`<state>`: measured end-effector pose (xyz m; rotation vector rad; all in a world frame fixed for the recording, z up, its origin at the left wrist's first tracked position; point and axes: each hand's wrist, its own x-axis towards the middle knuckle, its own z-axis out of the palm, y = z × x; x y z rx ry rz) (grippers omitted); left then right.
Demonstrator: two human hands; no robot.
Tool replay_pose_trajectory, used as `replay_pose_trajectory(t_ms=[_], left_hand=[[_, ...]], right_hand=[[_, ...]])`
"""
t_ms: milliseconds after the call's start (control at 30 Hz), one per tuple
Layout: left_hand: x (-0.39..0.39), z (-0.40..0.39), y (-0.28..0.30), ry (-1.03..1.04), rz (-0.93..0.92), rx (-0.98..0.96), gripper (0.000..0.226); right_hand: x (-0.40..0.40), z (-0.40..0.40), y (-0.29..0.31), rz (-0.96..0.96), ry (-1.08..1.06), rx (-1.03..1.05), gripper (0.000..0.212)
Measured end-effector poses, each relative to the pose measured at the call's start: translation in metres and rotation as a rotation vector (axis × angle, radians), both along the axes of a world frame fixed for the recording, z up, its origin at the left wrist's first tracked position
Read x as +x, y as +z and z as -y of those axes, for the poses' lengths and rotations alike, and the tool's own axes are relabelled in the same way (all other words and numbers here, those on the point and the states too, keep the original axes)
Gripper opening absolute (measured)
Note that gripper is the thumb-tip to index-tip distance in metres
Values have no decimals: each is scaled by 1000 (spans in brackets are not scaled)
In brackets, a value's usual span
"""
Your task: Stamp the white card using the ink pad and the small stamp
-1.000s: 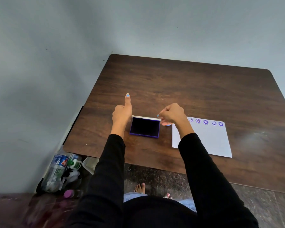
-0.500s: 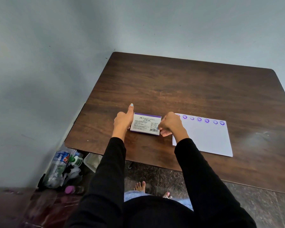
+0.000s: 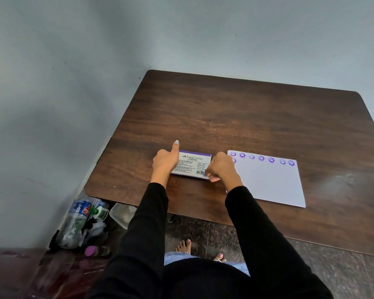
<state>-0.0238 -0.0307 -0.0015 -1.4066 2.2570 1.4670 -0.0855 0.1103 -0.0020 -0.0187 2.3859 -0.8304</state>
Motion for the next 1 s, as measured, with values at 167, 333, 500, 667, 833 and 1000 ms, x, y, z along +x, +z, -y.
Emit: replay_pose_trajectory(t_ms=[167,333,500,667,833,1000], left_hand=[[-2,0,-2,-6,4,-35,71],[0,0,-6,-2,8,-71,69],[-3,-6,-3,-22,-25,-103,76],[-6,-11,0,-31,-91,-154,56],[-8,-18,6,-43,-107,-161,65],[-10,-27,8,-79,-122,-159,60]], right_hand=[[-1,-6,6,89,-15,8,18],[-20,-25,25,-66,-107,18,21],[-23,-30,19,-374,-33,-54,30],[-11,-34,2,-397,118,-55,37],[-9,-32,2,-351,104,-35,24],[-10,-34,7,-321,158,-30,28]])
